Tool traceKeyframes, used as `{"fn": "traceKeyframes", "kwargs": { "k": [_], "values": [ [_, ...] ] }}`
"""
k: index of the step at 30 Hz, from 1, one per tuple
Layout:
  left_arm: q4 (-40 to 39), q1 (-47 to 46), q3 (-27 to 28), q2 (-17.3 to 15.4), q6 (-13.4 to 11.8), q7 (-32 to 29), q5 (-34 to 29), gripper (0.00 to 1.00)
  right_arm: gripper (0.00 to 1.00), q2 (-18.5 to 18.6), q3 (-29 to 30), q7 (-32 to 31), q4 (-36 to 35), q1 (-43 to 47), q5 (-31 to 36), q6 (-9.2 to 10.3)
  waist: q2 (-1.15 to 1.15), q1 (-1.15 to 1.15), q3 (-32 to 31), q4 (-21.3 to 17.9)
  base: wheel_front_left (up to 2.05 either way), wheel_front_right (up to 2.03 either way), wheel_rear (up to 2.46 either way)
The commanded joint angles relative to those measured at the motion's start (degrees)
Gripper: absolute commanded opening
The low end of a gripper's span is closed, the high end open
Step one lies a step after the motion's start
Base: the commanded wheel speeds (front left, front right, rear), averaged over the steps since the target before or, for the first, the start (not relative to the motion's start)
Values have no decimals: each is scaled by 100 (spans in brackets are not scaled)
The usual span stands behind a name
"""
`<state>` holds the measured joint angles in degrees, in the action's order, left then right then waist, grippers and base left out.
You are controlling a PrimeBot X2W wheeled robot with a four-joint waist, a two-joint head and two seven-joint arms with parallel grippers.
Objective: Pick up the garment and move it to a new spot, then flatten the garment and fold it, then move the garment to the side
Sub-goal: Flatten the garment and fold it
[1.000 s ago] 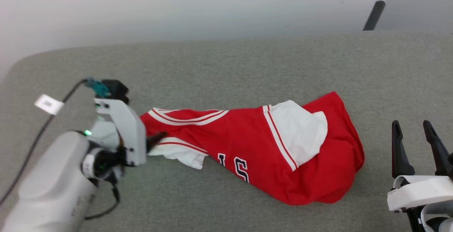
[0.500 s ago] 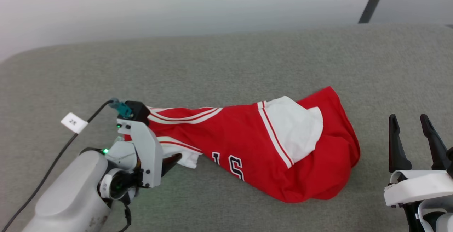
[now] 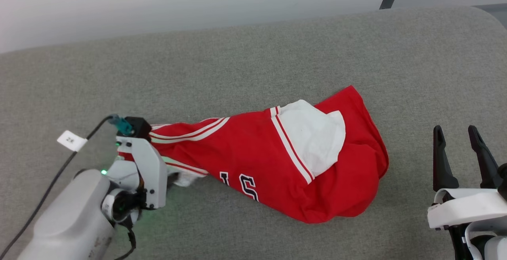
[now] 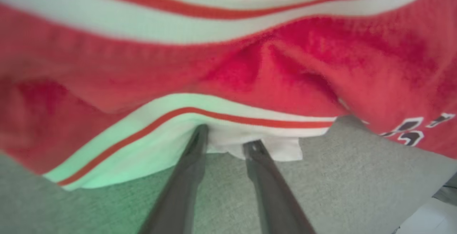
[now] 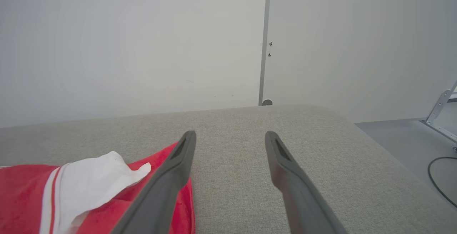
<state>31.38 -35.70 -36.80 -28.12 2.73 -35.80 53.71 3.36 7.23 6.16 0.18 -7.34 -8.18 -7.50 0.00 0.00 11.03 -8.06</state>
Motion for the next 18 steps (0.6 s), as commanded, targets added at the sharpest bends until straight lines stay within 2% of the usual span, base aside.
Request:
{"fn": "traceKeyframes", "kwargs": {
  "k": [1, 3, 9, 15, 18],
  "values": [
    [211, 131, -111, 130, 51, -71, 30, 0, 100, -12, 29, 42, 27, 37, 25, 2, 0, 0, -39, 29, 0, 0, 0],
    [256, 90, -104, 115, 101, -146, 93, 0, 100, -14, 53, 33, 46, 76, 47, 2, 0, 0, -93, 72, 0, 0, 0],
    [80, -94, -82, -212, 157, -310, 50, 0, 100, -24, 95, -4, 48, 180, 88, 2, 0, 0, -278, 256, 0, 0, 0],
    [-505, -166, -90, -559, 179, -523, 7, 0, 100, -26, 103, -58, 17, 282, 103, 2, 0, 0, -421, 466, 0, 0, 0],
    [-897, -148, -57, -791, 73, -698, 0, 0, 100, -27, 111, -93, -11, 313, 102, 2, 0, 0, -449, 541, 0, 0, 0]
  ]
}}
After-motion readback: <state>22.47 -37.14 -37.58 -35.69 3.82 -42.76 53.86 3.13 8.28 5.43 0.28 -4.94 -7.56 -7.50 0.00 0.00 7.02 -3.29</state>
